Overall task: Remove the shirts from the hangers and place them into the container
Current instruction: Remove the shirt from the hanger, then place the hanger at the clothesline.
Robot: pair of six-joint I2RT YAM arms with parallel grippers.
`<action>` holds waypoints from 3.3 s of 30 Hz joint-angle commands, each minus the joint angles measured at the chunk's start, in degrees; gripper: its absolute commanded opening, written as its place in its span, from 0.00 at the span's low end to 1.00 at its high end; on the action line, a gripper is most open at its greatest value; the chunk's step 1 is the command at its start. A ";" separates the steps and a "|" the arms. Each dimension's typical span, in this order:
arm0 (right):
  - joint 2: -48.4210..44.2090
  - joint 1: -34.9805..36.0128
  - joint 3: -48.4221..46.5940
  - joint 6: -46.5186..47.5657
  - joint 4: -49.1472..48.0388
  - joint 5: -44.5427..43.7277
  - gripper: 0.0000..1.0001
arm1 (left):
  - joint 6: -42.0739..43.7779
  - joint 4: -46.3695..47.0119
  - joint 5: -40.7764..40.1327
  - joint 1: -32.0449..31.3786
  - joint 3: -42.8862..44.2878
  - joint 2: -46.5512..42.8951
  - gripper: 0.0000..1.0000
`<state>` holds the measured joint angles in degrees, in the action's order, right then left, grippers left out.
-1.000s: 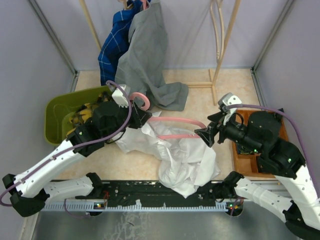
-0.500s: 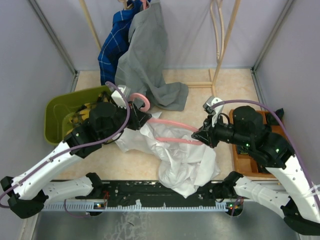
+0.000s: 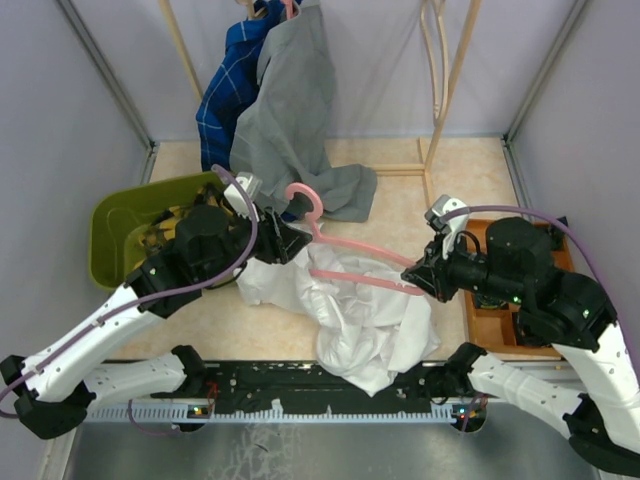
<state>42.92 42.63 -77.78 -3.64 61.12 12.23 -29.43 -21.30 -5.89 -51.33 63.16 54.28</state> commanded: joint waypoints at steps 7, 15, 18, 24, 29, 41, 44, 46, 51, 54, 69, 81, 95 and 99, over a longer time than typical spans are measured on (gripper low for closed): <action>-3.37 0.00 -4.46 0.04 -0.49 -6.62 0.00 | 1.20 -5.82 -1.94 0.15 1.00 1.85 0.62; -3.42 0.06 -5.38 0.44 -0.17 -6.97 0.00 | -1.06 -7.31 -3.03 0.18 2.15 6.28 0.56; -4.13 0.02 -6.50 1.21 -0.46 -7.24 0.00 | -0.91 -8.75 -5.28 0.18 2.46 6.82 0.36; -11.27 0.04 -2.00 5.81 -8.95 -14.40 0.00 | -2.38 -8.69 -10.51 0.18 0.86 4.88 0.00; -13.72 0.01 -2.44 9.03 -8.66 -10.65 0.00 | -4.04 -11.47 -15.49 0.17 0.92 3.59 0.00; -10.04 0.05 -6.61 9.86 6.33 -8.64 0.00 | -3.90 -11.56 -17.87 0.18 0.58 3.27 0.00; -10.82 0.00 -8.65 9.79 5.07 -4.17 0.00 | -4.58 -12.69 -18.82 0.17 0.98 3.75 0.00; -12.09 0.01 -9.87 9.96 3.73 -3.46 0.00 | -4.84 -13.12 -19.35 0.23 1.05 3.81 0.00; -14.34 0.05 -11.62 9.45 1.54 -11.27 0.00 | -4.65 -12.77 -18.68 0.16 0.69 3.24 0.00; -16.72 0.00 -9.02 10.61 -1.91 -18.43 0.00 | -3.46 -11.26 -16.57 0.18 -0.05 3.02 0.00; -21.65 0.00 10.94 7.67 -30.82 -33.03 0.00 | 5.27 -2.43 13.82 -2.99 0.50 12.69 0.00; -13.18 0.01 17.59 8.02 -46.18 -35.62 0.00 | 5.66 -5.74 0.88 -13.27 4.22 18.18 0.30; -2.69 0.04 17.61 6.98 -65.36 -48.34 0.00 | -1.19 -4.03 -16.68 -13.22 -3.70 4.09 0.91; 2.56 0.00 13.46 7.14 -64.63 -49.69 0.00 | -2.54 -3.23 -17.15 -13.16 -5.25 2.09 0.95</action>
<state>41.52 42.59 -58.54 3.64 2.61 -33.04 -29.32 -26.74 -19.90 -64.62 59.29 57.87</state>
